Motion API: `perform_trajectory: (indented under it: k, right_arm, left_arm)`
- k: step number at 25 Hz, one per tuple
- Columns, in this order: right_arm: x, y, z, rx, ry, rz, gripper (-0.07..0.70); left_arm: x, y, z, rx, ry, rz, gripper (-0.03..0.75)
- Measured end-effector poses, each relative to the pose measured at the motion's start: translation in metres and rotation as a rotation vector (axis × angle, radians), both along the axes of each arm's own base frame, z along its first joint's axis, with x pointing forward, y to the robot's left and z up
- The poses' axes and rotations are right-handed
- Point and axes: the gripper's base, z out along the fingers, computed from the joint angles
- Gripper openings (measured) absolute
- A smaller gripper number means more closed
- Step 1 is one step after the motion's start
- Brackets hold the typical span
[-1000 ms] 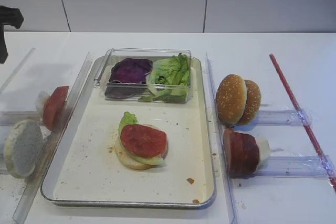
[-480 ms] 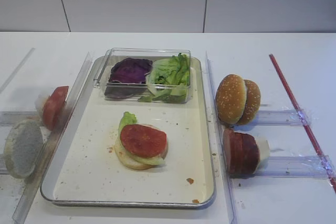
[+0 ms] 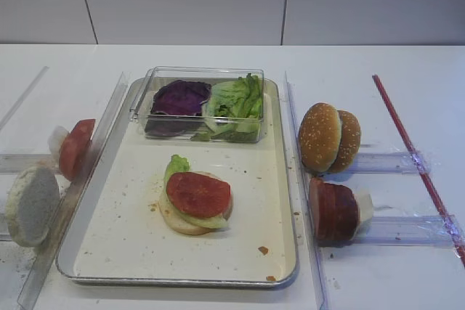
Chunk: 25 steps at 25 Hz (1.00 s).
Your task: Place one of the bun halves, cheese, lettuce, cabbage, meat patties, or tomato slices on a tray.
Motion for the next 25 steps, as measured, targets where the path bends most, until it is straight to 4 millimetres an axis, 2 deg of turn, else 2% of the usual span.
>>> perform_trajectory:
  k: [7,14,20,25]
  right_arm:
    - [0.000,0.000,0.000,0.000,0.000,0.000,0.455]
    - [0.000,0.000,0.000,0.000,0.000,0.000,0.455]
    - [0.000,0.000,0.000,0.000,0.000,0.000,0.455]
    - [0.000,0.000,0.000,0.000,0.000,0.000,0.455]
  left_arm:
    - [-0.061,0.004,-0.012,-0.002,-0.177,0.002,0.354]
    - [-0.101,0.006,-0.040,-0.005,-0.306,0.002,0.347]
    - [-0.116,0.007,-0.058,-0.009,-0.378,0.002,0.345]
    - [-0.111,0.007,-0.062,0.001,-0.430,0.006,0.345]
